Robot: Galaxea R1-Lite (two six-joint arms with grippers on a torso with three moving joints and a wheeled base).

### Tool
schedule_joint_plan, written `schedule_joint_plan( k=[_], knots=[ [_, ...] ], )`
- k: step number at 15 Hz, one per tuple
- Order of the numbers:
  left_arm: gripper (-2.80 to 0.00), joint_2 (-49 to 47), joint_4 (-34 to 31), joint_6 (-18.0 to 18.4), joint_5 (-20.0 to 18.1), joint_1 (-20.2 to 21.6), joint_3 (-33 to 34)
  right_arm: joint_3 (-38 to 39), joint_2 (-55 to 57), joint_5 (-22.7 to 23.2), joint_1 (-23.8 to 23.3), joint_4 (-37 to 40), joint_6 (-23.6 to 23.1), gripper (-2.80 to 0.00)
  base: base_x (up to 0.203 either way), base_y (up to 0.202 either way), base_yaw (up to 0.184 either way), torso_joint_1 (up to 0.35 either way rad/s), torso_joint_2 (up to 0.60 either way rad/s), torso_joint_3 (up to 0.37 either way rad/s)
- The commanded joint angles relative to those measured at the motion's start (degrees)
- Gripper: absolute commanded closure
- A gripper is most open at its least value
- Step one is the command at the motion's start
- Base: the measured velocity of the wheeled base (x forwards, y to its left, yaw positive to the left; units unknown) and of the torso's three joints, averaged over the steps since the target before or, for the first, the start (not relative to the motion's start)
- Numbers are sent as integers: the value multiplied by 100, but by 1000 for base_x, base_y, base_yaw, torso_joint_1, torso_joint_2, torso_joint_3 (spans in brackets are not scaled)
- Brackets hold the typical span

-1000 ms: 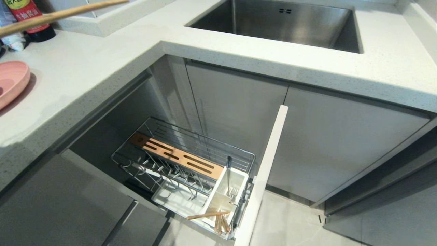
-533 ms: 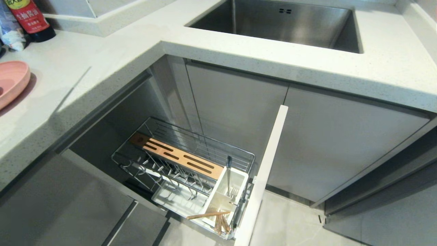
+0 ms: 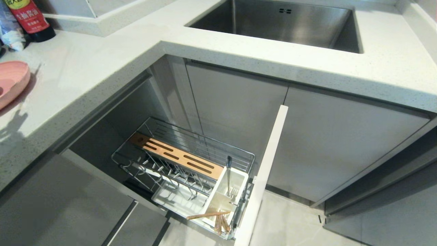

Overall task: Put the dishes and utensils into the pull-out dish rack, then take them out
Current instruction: Take the chopsticks out of the cupboard

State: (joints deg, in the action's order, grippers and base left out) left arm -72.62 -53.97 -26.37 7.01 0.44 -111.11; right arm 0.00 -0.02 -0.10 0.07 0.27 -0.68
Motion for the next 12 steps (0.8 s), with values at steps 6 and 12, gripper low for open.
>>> schedule_joint_plan(
  k=[6, 12],
  knots=[
    [0, -761, 40, -35, 1169, -222, 122, 0, -4, 7, 1, 0, -2, 0, 0, 0, 0, 0, 0, 0],
    [0, -1015, 9, -35, 2357, -251, 344, 0, -6, 1, 1, 0, -2, 0, 0, 0, 0, 0, 0, 0]
  ],
)
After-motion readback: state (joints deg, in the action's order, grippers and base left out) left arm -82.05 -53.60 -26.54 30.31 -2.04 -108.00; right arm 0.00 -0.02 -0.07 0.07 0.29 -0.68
